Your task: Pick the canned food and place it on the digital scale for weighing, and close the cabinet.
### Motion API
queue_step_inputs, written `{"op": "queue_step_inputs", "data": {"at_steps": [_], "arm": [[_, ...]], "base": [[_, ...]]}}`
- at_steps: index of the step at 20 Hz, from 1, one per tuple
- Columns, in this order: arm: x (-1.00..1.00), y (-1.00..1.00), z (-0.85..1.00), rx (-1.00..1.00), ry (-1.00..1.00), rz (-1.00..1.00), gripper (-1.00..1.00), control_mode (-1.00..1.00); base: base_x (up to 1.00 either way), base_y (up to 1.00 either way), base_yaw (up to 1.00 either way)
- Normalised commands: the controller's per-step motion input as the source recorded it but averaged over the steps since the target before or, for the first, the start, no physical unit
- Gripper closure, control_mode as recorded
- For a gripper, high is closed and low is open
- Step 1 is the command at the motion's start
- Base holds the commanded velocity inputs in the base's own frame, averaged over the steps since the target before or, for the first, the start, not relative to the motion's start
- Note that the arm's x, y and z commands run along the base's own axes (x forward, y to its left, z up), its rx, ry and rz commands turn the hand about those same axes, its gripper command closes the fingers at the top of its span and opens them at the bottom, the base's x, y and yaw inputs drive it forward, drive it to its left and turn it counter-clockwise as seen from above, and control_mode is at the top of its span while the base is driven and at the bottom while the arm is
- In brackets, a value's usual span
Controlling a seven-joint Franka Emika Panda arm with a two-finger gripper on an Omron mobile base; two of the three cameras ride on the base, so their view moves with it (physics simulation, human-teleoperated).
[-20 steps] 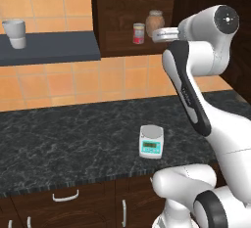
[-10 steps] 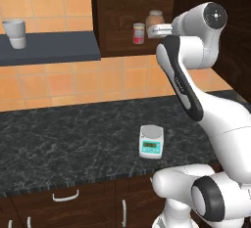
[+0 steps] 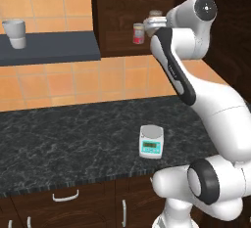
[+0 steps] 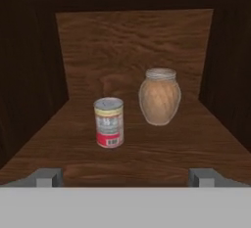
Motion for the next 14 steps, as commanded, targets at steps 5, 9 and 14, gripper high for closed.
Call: {"op": "queue_step_inputs", "data": {"at_steps": [5, 9, 14], "arm": [[0.53, 0.14, 0.01, -0.03, 0.09, 0.00, -1.00, -1.00], [0.58, 0.20, 0.00, -0.06, 0.12, 0.00, -1.00, -1.00], [0.45, 0.17, 0.00, -0.01, 0.04, 0.00, -1.00, -1.00]], "base": [[0.00, 0.00, 0.00], [0.00, 0.00, 0.00], [0.00, 0.00, 0.00]]}}
